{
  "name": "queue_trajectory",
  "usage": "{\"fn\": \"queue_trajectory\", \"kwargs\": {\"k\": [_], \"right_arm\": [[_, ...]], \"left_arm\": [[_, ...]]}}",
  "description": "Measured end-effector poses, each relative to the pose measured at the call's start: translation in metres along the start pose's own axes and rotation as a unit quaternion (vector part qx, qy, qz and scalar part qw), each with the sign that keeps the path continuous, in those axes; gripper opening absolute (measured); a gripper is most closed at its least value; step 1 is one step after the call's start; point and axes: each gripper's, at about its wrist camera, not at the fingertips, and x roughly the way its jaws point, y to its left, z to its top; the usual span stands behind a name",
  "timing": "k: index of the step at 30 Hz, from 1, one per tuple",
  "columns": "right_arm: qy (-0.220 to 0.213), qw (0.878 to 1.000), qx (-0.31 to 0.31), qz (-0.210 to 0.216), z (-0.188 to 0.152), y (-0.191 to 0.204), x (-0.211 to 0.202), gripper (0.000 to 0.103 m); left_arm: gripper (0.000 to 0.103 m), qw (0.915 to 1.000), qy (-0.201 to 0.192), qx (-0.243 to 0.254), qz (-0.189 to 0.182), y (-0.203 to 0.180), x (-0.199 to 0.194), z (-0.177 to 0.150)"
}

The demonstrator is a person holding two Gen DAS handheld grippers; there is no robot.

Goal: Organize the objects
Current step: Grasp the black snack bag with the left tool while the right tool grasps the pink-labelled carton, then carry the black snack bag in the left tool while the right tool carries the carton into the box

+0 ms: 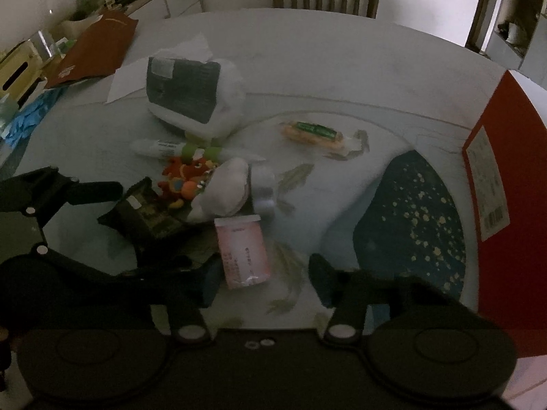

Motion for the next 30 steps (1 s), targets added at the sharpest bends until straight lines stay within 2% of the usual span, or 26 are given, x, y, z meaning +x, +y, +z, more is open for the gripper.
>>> {"fn": "queue_trajectory", "kwargs": {"k": [3,6,10,17,30], "right_arm": [[0.000,1.000,-0.002,-0.001,0.000,0.002,0.000,0.044],[0.000,1.000,0.002,0.001,0.000,0.003,0.000,0.042],[0.000,1.000,0.007,0.004,0.000,0.003,-0.002,0.031],[-0.010,1.000,0.011,0.006,-0.004,0.003,-0.009,0.029],[-0.018,0.999,0.021,0.019,-0.025,0.002,-0.040,0.029]], "left_arm": [[0.092,1.0000,-0.003,0.001,-0.005,-0.001,-0.001,0.000],[0.078,0.9999,-0.006,0.007,-0.008,-0.003,-0.004,-0.001],[0.074,0.9999,-0.002,0.013,-0.009,-0.006,-0.006,0.000],[0.058,0.9999,0.003,0.011,-0.011,-0.008,-0.011,0.000],[0.055,0.9995,0.014,-0.013,-0.026,-0.010,-0.031,-0.013]]}}
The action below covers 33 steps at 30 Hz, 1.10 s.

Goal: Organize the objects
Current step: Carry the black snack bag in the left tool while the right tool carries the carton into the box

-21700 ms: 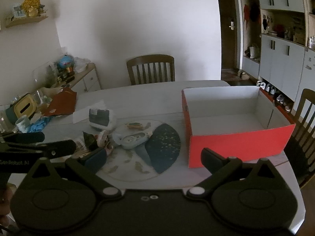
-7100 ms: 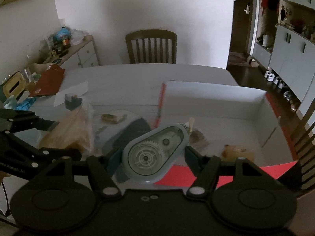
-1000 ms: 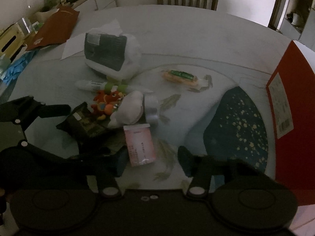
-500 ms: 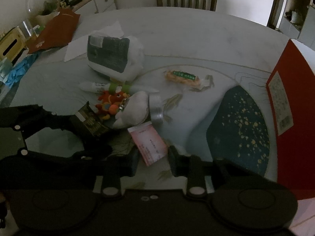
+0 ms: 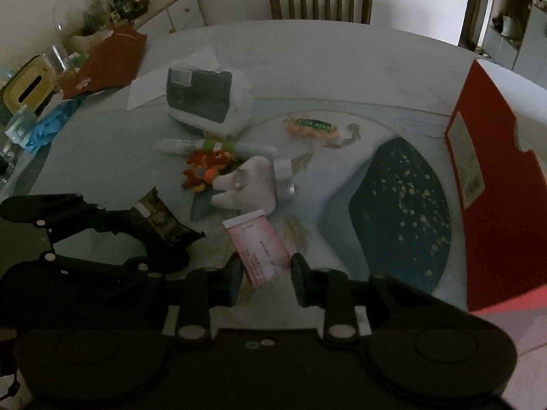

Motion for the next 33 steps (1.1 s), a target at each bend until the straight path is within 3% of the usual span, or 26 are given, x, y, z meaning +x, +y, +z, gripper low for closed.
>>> {"fn": "queue_trajectory", "kwargs": {"k": [15,33], "right_arm": [[-0.040,0.999,0.015,0.017,-0.017,-0.024,-0.064,0.029],[-0.109,0.993,0.044,0.013,-0.023,-0.112,-0.139,0.029]], "left_arm": [[0.055,0.9992,-0.025,-0.017,-0.024,-0.029,-0.045,0.005],[0.055,0.9965,-0.063,0.019,-0.052,-0.114,-0.071,0.056]]}}
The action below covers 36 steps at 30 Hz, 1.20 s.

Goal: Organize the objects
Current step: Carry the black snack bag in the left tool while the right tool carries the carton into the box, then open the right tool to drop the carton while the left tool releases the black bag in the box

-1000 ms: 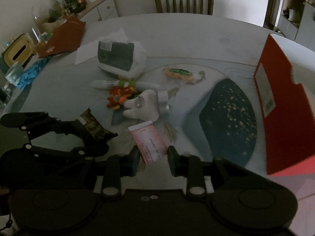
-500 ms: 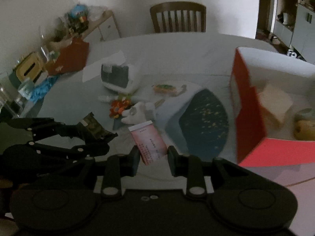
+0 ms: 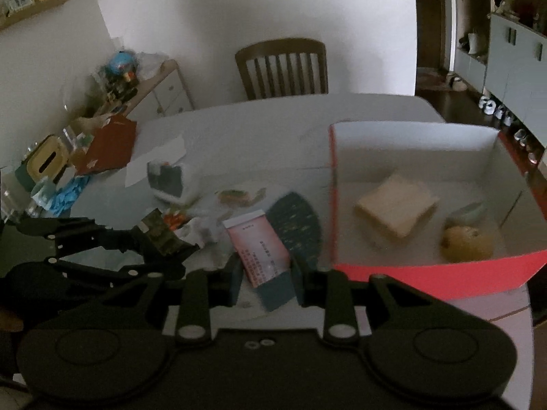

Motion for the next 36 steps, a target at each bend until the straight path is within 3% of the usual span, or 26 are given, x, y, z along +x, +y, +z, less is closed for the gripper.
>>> {"fn": "queue_trajectory", "kwargs": {"k": [22,36], "right_arm": [[-0.032,0.997,0.033,-0.063,0.018,-0.148,-0.025,0.029],[-0.011,0.996,0.043,-0.083,0.042,-0.206,0.014,0.029]], "left_arm": [[0.056,0.9968,0.001,0.072,-0.036,-0.128,0.078,0.085],[0.056,0.9941,0.041,0.100,-0.005,-0.160,0.159,0.128]]}}
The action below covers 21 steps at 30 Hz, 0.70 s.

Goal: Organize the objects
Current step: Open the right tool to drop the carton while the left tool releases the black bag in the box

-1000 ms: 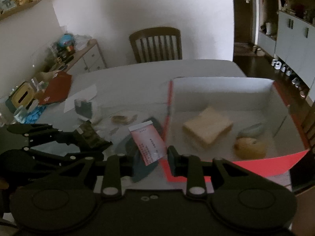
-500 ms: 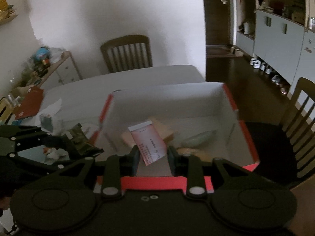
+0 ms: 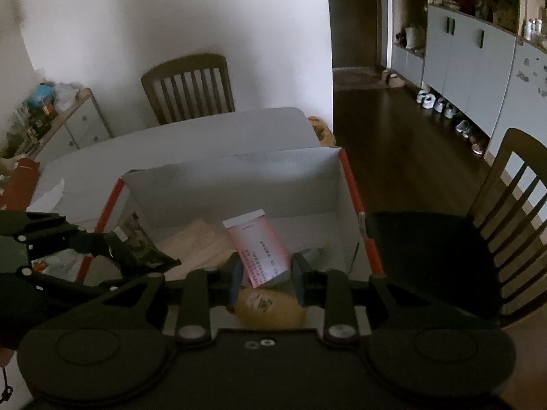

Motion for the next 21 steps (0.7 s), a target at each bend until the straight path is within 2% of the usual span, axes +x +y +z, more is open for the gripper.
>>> {"fn": "queue_trajectory", "kwargs": {"k": [6,10,21], "right_arm": [[0.025,1.000,-0.015,-0.002,0.005,0.000,0.030,0.029],[0.041,0.999,-0.011,0.003,0.011,-0.004,0.048,0.029],[0.068,0.997,-0.036,-0.008,0.021,-0.002,0.080,0.029]], "left_arm": [[0.056,0.9996,0.026,0.003,0.010,0.006,0.026,0.010],[0.056,0.9991,0.038,-0.014,0.012,0.015,0.040,0.018],[0.056,0.9972,0.067,-0.027,0.017,0.025,0.071,0.023]]}}
